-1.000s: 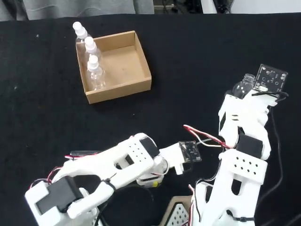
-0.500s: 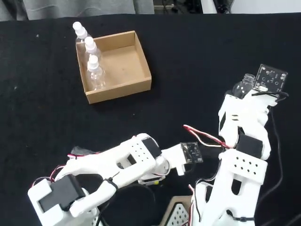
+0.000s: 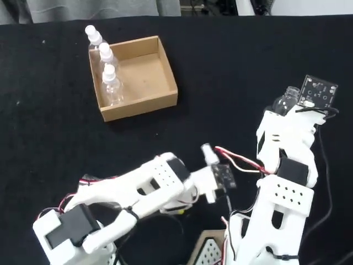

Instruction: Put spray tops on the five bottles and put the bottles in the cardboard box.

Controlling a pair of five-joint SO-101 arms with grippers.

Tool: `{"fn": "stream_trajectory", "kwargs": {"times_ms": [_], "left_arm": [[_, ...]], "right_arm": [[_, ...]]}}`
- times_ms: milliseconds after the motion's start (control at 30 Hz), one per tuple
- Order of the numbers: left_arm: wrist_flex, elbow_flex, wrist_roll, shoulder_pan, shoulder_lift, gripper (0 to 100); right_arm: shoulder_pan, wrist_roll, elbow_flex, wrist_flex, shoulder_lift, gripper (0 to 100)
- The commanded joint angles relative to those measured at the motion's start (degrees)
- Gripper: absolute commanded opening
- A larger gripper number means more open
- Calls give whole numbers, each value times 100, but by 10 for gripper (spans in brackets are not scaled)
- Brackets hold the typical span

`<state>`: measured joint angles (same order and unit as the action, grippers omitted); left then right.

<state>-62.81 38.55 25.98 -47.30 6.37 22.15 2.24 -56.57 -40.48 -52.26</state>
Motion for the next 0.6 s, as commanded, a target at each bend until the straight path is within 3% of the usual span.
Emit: {"fn": "stream_trajectory", "kwargs": {"times_ms": [0,567], "left_arm": [[-44,-356,26,479,70,90],[-9,-646,18,2062,62,91]], "right_arm": [[-105,-9,171,158,-136,113],[-105,-9,163,158,-136,113]]}}
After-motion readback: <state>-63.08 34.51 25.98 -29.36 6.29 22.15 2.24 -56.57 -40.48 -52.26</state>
